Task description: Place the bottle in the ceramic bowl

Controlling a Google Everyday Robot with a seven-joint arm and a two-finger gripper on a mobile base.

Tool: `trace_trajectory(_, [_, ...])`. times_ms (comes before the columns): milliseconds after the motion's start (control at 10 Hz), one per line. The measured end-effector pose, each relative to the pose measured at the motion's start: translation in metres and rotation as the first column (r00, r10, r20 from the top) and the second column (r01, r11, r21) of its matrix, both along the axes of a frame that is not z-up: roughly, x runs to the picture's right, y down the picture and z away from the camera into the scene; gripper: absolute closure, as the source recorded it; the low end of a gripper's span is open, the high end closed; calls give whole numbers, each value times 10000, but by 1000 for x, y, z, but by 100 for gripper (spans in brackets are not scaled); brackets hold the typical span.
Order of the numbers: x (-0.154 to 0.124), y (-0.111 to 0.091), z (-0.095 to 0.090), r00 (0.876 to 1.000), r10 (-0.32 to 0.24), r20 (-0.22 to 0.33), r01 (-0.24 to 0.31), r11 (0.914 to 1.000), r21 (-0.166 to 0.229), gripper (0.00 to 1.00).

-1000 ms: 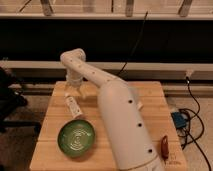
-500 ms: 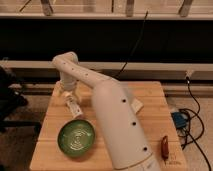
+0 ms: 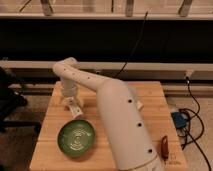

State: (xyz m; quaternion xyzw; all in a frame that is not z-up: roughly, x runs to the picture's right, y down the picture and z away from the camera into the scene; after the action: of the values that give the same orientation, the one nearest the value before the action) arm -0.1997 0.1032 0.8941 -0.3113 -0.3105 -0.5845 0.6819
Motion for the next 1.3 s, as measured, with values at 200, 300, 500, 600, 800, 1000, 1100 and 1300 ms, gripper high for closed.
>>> trace_trajectory(200, [-1,9,3,9992,-305,268,305,9995,-22,20])
trace_trajectory(300, [-3,10,5,9985,-398,362,399,9992,-4,20])
trace_trajectory(500, [0,13,8,9977,-576,364,578,9983,-25,22])
trace_trajectory(600, [2,15,10,9969,-707,347,707,9975,-4,31])
trace_trajectory(800, [3,15,12,9960,-830,316,828,9965,78,49])
trace_trajectory(1000, [1,10,14,9949,-940,362,933,9954,210,72])
trace_trajectory(1100, [0,7,15,9945,-974,384,964,9950,274,82])
trace_trajectory(1300, [-3,0,15,9938,-1022,431,1006,9942,389,98])
